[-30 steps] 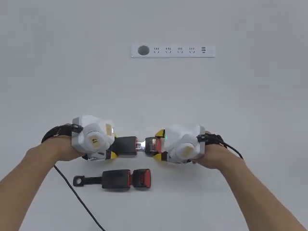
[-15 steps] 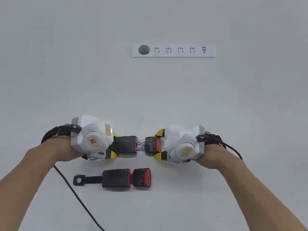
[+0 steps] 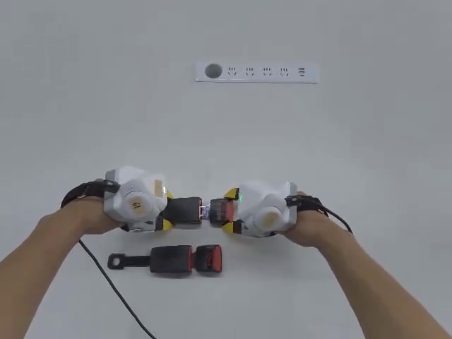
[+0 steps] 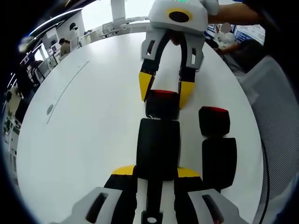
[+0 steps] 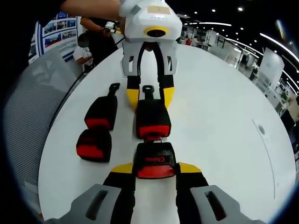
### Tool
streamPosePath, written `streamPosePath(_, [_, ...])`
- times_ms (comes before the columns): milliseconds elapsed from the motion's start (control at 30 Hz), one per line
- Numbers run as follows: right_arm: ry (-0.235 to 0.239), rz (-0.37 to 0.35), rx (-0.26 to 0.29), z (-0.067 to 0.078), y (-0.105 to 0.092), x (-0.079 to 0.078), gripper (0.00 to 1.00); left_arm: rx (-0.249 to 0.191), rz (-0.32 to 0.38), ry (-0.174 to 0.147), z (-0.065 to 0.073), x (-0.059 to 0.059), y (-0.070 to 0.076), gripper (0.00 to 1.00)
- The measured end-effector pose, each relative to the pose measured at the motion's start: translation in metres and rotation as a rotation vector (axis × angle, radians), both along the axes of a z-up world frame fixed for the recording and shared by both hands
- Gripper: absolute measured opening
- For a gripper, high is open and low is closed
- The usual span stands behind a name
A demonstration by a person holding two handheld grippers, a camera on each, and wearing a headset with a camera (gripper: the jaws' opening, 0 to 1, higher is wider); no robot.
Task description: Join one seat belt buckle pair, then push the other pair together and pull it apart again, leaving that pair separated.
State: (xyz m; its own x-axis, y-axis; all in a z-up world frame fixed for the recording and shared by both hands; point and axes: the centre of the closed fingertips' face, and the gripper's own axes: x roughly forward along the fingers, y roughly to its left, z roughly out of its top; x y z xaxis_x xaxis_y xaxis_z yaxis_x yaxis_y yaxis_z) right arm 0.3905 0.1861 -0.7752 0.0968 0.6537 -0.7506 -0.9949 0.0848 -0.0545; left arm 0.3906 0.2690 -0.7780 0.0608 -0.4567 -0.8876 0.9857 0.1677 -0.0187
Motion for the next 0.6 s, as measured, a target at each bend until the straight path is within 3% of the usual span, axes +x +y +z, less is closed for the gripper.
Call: streamPosePath(600, [0.009,0.0,-0.015,-0.0059,0.0027,0.0022,0.28,0.006,-0.028,-0.006,0.0002,-0.0003,-0.0016,0.3])
